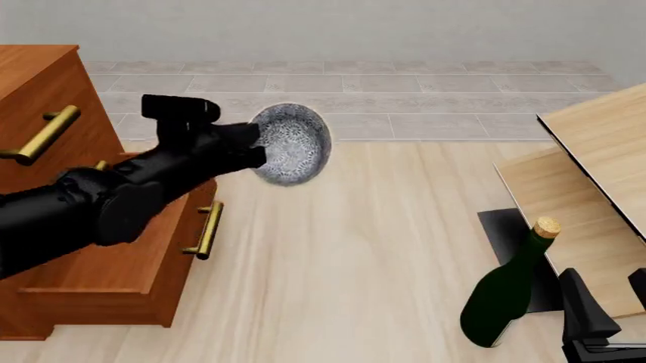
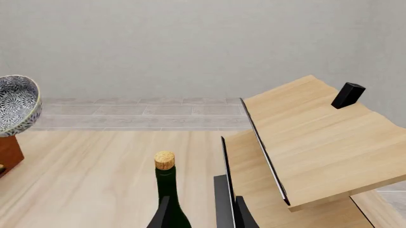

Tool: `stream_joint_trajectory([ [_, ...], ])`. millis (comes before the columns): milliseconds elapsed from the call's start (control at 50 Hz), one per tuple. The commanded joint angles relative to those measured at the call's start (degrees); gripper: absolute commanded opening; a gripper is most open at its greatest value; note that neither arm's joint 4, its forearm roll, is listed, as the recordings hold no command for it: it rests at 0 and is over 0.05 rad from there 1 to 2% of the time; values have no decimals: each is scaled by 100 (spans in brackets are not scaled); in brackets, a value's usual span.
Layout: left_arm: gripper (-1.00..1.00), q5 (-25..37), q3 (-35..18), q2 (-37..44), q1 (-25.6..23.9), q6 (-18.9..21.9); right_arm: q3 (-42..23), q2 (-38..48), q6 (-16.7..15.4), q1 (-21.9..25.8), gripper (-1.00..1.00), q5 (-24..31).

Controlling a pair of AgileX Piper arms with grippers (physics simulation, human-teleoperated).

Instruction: Put the bowl on top of the cabinet.

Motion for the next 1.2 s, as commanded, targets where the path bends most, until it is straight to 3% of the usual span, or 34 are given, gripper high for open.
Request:
stream_joint_trajectory([
  [20, -100, 337, 16, -1017, 595, -151, 0, 0, 0, -1, 100, 0],
  [140, -100, 481, -142, -1395, 1337, -135, 0, 0, -1, 0, 100, 0],
  [180, -100, 570, -218, -1493, 1529, 97, 0, 0, 0, 0, 100, 0],
  [300, -100, 805, -403, -1801, 2183, -302, 0, 0, 1, 0, 100, 0],
  [360, -100, 980, -502, -2030, 2418, -281, 0, 0, 1, -1, 100, 0],
  [420, -100, 1361, -775, -2160, 2839, -713, 0, -1, 0, 0, 100, 0],
  [500, -100, 1558, -976, -2370, 3199, -786, 0, 1, -1, 0, 100, 0],
  [840, -100, 2184, -1611, -2657, 3895, -1146, 0, 0, 0, -2, 100, 0],
  [1060, -100, 2508, -2220, -2753, 3830, -1195, 0, 0, 1, 0, 100, 0],
  [1200, -100, 2974, -2636, -2560, 4313, -1781, 0, 1, 1, 0, 100, 0],
])
